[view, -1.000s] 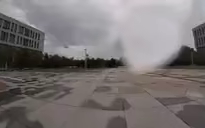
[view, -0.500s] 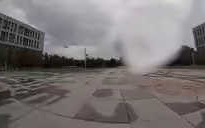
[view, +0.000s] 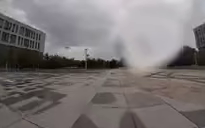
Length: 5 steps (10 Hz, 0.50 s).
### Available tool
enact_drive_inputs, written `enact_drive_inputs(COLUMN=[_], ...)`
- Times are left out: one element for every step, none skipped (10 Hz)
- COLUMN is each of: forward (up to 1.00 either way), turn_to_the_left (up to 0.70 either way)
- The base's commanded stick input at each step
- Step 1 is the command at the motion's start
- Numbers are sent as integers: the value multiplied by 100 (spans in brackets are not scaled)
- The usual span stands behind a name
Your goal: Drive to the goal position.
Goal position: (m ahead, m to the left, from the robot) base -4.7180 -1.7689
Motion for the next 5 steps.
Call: enact_drive_inputs(forward=[70,70,70,70,70], turn_to_the_left=[5,10,35,35,35])
